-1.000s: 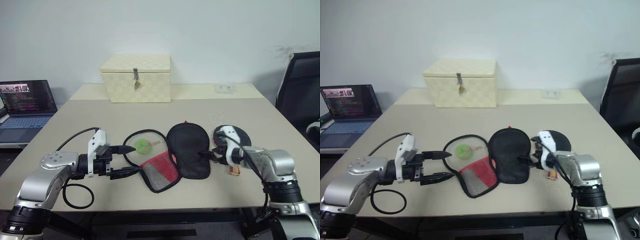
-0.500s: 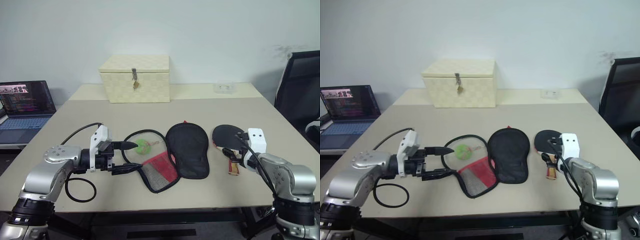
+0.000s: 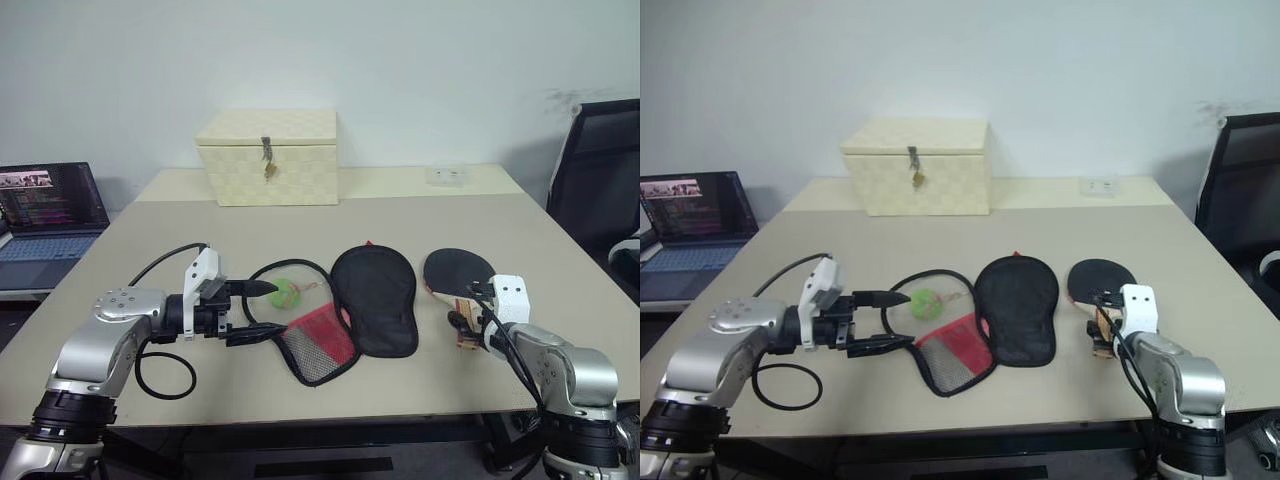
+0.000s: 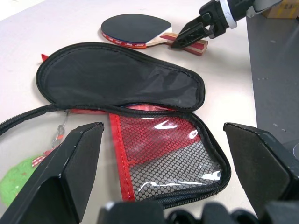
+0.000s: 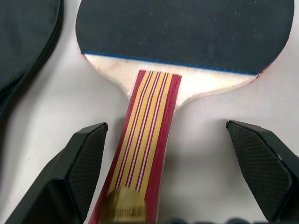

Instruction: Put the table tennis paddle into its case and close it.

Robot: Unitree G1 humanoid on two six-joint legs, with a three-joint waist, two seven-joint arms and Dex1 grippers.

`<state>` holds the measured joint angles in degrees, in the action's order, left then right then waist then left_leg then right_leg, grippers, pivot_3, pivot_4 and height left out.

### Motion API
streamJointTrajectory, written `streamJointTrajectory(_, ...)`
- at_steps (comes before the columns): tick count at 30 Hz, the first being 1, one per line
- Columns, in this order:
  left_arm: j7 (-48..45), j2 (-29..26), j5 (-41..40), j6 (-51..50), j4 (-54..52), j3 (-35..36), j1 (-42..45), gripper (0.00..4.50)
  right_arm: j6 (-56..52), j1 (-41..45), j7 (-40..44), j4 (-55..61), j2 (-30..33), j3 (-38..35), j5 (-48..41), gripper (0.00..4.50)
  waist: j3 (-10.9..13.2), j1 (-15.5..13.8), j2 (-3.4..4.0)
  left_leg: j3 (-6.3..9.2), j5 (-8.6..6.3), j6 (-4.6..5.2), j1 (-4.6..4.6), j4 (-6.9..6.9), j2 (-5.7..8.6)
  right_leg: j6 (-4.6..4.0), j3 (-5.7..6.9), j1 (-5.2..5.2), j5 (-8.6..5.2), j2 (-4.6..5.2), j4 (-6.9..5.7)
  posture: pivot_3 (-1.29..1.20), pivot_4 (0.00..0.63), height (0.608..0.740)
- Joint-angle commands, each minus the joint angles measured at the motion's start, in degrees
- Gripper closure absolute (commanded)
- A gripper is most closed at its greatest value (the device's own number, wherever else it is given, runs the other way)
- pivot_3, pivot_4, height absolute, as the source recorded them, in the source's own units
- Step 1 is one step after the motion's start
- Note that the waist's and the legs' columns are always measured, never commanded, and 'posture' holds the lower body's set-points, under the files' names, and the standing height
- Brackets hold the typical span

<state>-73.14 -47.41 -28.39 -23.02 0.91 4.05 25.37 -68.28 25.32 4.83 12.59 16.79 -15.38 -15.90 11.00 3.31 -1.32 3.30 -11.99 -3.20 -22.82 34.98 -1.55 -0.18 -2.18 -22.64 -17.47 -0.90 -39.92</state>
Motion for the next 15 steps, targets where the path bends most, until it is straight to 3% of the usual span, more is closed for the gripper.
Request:
streamJointTrajectory(1, 0.39, -0.35, -0.31, 1.13, -1.32, 1.77, -0.50, 0.00, 2.73, 0.88, 0.52, -1.97, 0.50, 1.69, 0.88, 0.02, -0.01, 0.01, -0.01, -0.02, 0.00, 0.00, 0.01, 0.00, 0.00, 0.00, -0.02, 0.00, 0.00, -0.01, 0.00, 0.00, 0.150, 0.740)
streamJointTrajectory(2, 0.47, -0.39, -0.37, 1.12, -1.44, 1.90, -0.64, 0.00, 3.15, 0.84, 0.64, -2.38, 0.51, 2.12, 1.09, 0.02, -0.03, 0.02, -0.05, -0.04, 0.00, 0.00, 0.02, 0.00, 0.00, 0.00, -0.04, 0.00, 0.00, -0.01, 0.00, 0.00, 0.150, 0.740)
streamJointTrajectory(5, 0.78, -0.38, -0.89, 0.89, -2.00, 2.43, -1.12, 0.00, 3.91, 0.80, 0.51, -3.24, 0.01, 2.81, 1.54, 0.58, -0.06, 0.02, -0.10, -0.08, 0.00, 0.00, 0.03, 0.01, -0.02, 0.03, -0.09, 0.00, 0.02, -0.02, 0.00, 0.00, 0.150, 0.740)
streamJointTrajectory(12, 1.56, -0.45, -1.79, 0.22, -3.57, 3.27, -2.80, 0.00, 10.04, 2.55, -2.40, -5.98, 0.26, 2.09, 4.13, 2.83, -0.07, 0.05, -0.12, -0.15, 0.00, 0.00, 0.05, 0.01, -0.03, 0.05, -0.17, -0.01, 0.03, -0.03, 0.00, 0.00, 0.150, 0.740)
streamJointTrajectory(15, 1.67, -0.76, -2.17, -0.19, -3.93, 3.64, -3.43, 0.00, 12.75, 4.28, -3.28, -6.56, 1.33, 1.70, 4.91, 3.41, -0.07, -0.04, -0.11, -0.16, 0.00, 0.00, 0.03, 0.08, -0.03, 0.16, -0.19, 0.00, 0.10, -0.02, 0.01, 0.00, 0.150, 0.740)
